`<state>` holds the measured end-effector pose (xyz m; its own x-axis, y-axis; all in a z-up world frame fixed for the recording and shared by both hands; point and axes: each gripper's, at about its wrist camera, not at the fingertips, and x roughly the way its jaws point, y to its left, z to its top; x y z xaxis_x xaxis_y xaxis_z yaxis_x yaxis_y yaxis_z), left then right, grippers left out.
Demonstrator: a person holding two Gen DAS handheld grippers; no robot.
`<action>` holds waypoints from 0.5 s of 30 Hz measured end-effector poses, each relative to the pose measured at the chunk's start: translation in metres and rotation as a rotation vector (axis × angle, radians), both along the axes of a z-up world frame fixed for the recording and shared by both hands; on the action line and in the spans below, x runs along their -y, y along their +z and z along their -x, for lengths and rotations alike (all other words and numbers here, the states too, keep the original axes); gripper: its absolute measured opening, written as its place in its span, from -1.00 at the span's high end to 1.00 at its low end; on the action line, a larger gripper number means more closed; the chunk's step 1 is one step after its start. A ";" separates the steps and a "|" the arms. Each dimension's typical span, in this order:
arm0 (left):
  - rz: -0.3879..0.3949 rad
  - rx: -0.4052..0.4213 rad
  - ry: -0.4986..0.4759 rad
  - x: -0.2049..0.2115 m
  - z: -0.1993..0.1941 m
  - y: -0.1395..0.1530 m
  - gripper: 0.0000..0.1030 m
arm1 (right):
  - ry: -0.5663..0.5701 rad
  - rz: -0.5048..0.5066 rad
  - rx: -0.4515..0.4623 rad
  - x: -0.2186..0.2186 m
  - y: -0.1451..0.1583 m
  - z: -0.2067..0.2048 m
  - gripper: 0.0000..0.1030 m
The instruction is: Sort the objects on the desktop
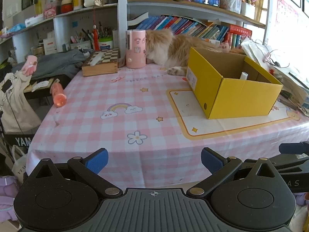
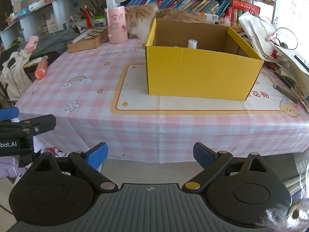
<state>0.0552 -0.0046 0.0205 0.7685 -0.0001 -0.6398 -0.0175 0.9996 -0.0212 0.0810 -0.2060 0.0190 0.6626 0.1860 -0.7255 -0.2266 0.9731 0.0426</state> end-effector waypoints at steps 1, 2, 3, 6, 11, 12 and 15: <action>-0.001 -0.001 0.000 0.000 0.000 0.000 -1.00 | 0.001 0.000 0.000 0.000 0.000 0.000 -0.85; -0.001 -0.003 0.000 0.000 0.000 0.000 -1.00 | 0.002 0.001 0.001 -0.001 0.000 0.000 -0.85; -0.002 -0.003 -0.001 0.000 0.000 0.000 -1.00 | 0.003 0.001 0.001 -0.001 0.000 0.000 -0.85; -0.008 -0.006 -0.002 0.001 0.000 0.000 -1.00 | 0.005 0.000 0.001 -0.002 0.000 0.000 -0.85; -0.007 -0.006 -0.006 0.001 0.000 0.000 -1.00 | 0.007 -0.002 -0.001 -0.001 0.000 -0.001 -0.85; -0.007 -0.003 -0.007 0.001 0.000 0.000 -1.00 | 0.007 -0.002 -0.001 -0.001 0.000 -0.001 -0.85; 0.001 0.016 -0.016 0.001 0.002 0.001 -1.00 | 0.008 -0.001 -0.003 -0.002 -0.001 -0.002 -0.85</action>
